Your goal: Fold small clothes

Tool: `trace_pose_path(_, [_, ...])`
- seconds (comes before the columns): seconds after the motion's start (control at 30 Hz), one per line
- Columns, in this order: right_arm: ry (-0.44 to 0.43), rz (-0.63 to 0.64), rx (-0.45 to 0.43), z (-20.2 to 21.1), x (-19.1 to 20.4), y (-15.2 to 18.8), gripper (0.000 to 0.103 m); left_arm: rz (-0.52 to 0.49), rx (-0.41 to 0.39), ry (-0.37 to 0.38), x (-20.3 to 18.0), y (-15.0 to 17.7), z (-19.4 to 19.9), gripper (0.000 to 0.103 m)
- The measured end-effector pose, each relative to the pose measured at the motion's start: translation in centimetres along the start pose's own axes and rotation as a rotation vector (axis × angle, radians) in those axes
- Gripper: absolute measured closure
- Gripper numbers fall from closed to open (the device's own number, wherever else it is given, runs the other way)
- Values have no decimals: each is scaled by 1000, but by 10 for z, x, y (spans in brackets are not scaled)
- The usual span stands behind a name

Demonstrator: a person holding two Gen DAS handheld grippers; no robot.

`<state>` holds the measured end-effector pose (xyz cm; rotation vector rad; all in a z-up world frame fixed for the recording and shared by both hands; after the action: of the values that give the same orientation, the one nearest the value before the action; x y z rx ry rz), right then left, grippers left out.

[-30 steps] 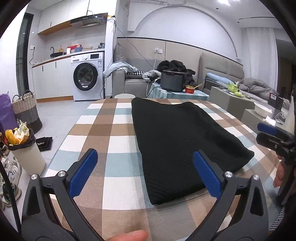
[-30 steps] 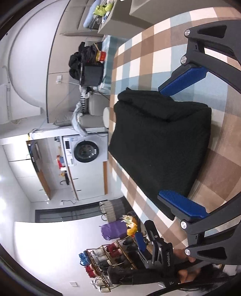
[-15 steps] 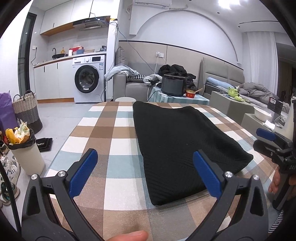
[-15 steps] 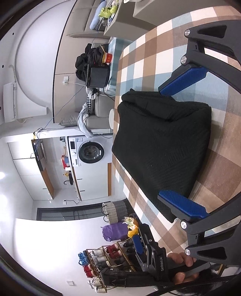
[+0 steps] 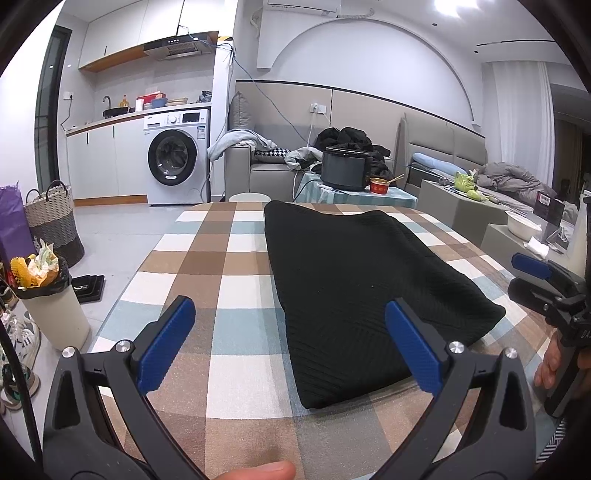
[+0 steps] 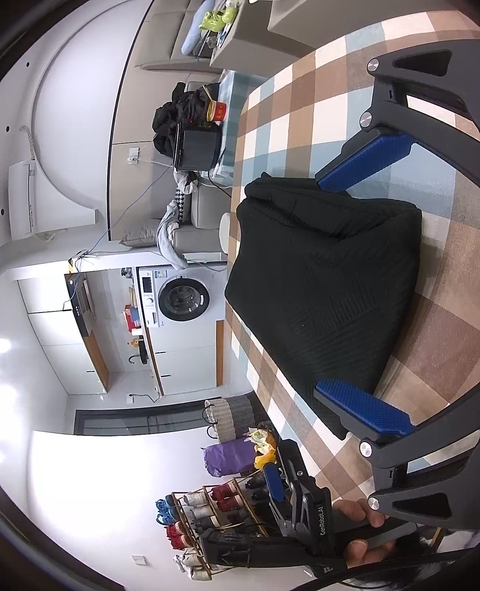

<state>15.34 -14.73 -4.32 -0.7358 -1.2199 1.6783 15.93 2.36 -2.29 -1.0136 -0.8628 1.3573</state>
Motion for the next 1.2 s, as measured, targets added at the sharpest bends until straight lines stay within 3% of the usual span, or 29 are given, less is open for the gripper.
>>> trace_pose_path(1.2, [-1,-3,2,0,1,1,0,1,5,-6,1,1,-3,1])
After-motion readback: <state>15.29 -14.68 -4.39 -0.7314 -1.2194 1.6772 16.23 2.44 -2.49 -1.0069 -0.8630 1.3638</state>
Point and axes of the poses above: each gripper's, at about its wrist camera, not at the fingertips, and z roughly against the way its jaws point, x to its left, y to its underside, the point moved 4 cm from there along -z, roughly the way its jaws point, and after that the axes turned 3 degrees about -x, right-handed, at the moved point
